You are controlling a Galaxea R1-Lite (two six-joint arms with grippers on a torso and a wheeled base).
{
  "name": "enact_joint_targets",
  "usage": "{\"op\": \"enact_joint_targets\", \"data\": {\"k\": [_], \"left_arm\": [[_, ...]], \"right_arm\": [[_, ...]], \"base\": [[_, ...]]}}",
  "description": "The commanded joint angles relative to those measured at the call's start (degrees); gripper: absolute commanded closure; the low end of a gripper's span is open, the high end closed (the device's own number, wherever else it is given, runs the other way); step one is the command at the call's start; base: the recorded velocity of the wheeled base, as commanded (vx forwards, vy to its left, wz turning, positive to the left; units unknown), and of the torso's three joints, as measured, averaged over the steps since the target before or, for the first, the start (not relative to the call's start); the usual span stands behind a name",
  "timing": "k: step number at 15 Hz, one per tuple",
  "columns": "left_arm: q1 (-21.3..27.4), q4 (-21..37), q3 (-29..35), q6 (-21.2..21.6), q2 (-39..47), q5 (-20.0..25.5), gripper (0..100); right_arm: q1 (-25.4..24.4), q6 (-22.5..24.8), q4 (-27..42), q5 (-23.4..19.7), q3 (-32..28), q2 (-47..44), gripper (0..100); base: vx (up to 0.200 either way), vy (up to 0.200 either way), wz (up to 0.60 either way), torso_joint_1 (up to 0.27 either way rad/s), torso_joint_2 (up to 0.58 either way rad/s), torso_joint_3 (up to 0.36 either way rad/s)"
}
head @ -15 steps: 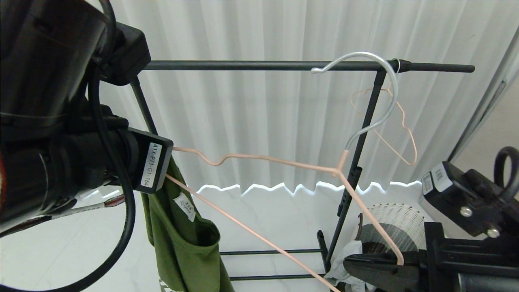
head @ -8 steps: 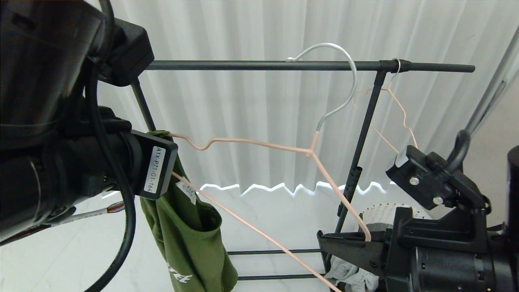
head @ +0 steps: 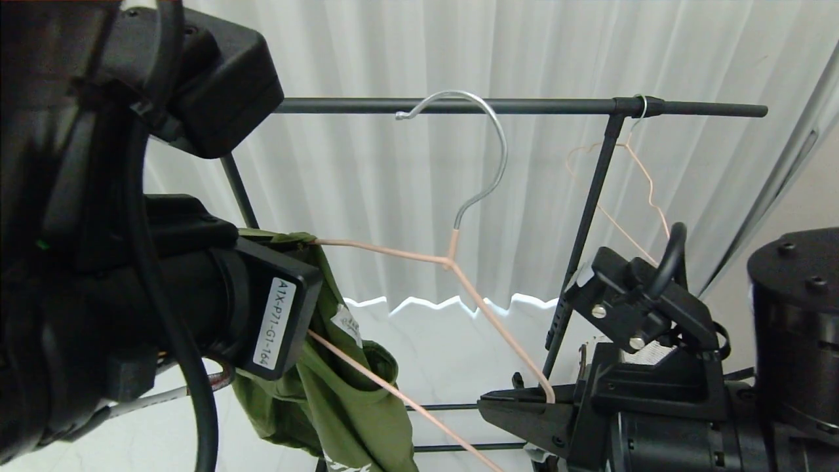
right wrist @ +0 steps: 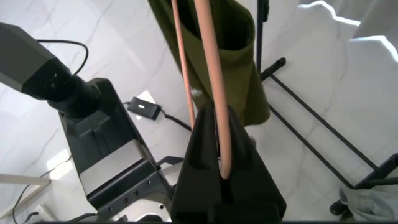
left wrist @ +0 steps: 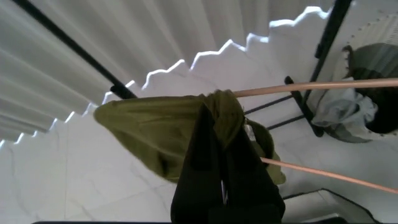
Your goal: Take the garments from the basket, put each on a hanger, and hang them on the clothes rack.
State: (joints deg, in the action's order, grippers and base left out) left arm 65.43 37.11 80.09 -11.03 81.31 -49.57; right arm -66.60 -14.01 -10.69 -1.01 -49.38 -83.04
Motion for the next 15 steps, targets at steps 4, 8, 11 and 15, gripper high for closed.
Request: {"op": "enact_joint_targets", "data": {"k": [4, 8, 11, 15], "left_arm": [[4.62, -0.02, 0.77, 1.19, 1.04, 0.00, 100], [9.02, -0.02, 1.03, 1.28, 1.57, 0.00, 100], [10.33, -0.02, 0.68, 1.28, 1.92, -0.09, 100], [10.33, 0.07, 0.33, 2.33, 0.34, 0.00, 100]], "right_arm": [[-1.43, 1.00, 2.25, 0.40, -3.53, -4.23, 100], [-2.05, 1.00, 5.51, 3.12, -5.55, -5.29, 100], [-2.05, 1.17, 4.71, 4.44, -5.55, -4.41, 100], [-2.05, 1.44, 2.69, 7.87, -5.28, -1.51, 100]], "base": [[0.000, 0.000, 0.00, 0.000, 0.00, 0.000], [0.000, 0.000, 0.00, 0.000, 0.00, 0.000], [0.000, 0.000, 0.00, 0.000, 0.00, 0.000], [0.000, 0.000, 0.00, 0.000, 0.00, 0.000]]}}
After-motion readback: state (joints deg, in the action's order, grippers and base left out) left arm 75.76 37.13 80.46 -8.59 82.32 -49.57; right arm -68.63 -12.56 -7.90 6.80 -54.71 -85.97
